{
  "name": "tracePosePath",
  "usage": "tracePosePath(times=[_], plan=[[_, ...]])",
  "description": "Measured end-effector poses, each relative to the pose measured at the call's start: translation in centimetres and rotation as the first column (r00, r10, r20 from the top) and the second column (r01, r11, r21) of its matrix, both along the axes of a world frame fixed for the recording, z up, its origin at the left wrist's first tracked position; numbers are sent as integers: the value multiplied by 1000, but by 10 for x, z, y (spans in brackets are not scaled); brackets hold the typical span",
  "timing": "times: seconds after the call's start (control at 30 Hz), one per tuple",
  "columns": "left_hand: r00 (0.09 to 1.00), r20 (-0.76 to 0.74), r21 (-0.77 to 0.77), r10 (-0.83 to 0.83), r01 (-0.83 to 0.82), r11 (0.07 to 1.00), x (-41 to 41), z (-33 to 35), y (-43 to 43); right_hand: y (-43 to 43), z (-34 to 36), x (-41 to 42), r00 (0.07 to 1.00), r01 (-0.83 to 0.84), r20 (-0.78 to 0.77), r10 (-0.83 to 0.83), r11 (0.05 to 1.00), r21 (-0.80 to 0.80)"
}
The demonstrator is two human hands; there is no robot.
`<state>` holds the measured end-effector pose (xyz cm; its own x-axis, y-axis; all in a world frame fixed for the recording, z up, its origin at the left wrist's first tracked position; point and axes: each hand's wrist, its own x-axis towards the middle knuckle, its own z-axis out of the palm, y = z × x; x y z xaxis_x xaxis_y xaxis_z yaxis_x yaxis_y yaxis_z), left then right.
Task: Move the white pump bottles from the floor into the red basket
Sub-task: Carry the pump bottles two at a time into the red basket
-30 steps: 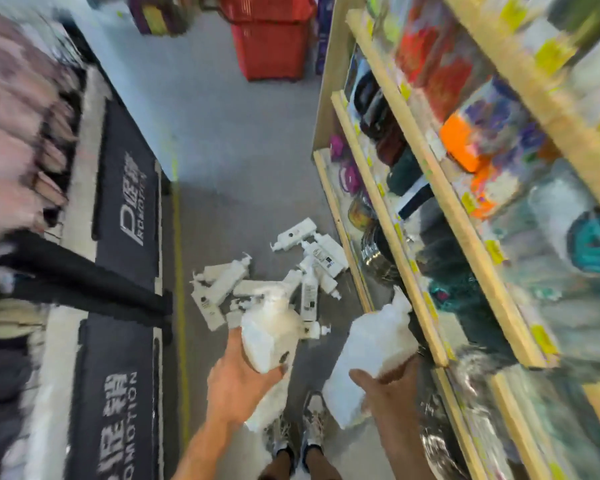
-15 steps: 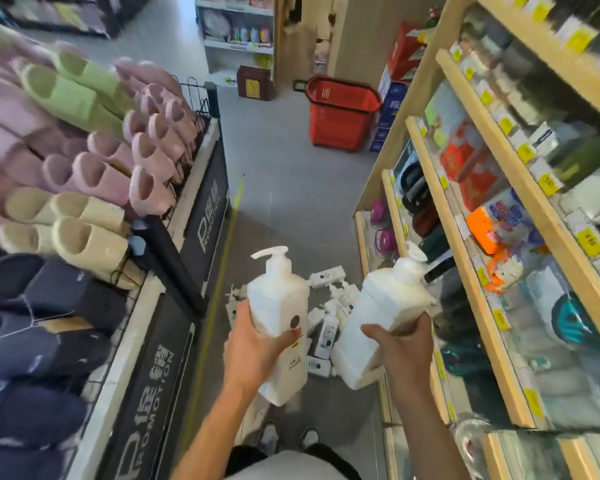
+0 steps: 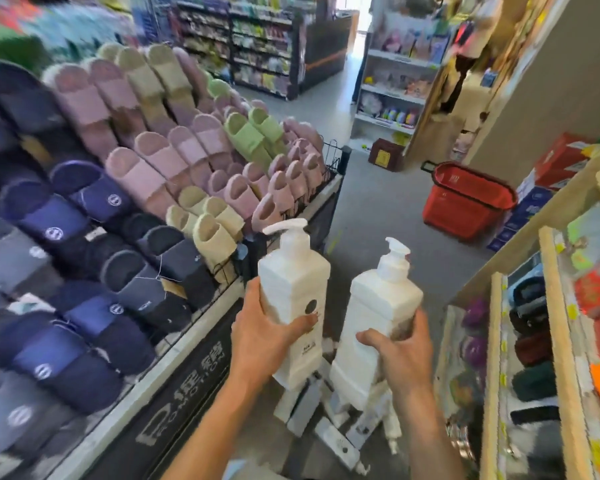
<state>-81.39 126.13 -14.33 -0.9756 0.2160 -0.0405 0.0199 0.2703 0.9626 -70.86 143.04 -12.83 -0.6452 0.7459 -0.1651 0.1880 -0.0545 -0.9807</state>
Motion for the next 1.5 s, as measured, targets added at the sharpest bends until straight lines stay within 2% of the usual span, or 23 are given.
tracePosePath(times=[0.17, 0.3, 0.47, 0.67, 0.9, 1.17, 1.5], plan=[[970, 13, 25, 242, -242, 970, 35, 1, -18, 1, 3, -30, 971, -240, -13, 240, 971, 15], [900, 30, 2, 436, -436, 900, 72, -2, -46, -20, 1, -43, 919, -395, -3, 395, 919, 2], [774, 47, -40, 631, -630, 776, 118, -5, -87, -68, -5, -41, 809, -587, 8, 587, 809, -28], [595, 51, -29, 802, -802, 597, 180, -1, -154, -151, -4, -24, 625, -780, 17, 781, 625, -27], [405, 55, -35, 913, -913, 407, 254, -2, -246, -266, 2, 14, 418, -908, 5, 908, 418, 11], [230, 26, -102, 973, -968, 231, 356, -3, -368, -415, 5, 85, 216, -976, -6, 976, 216, 10], [-143, -36, -103, 989, -984, -146, 466, 2, -477, -581, 6, 169, -135, -991, 24, 991, -135, 23]])
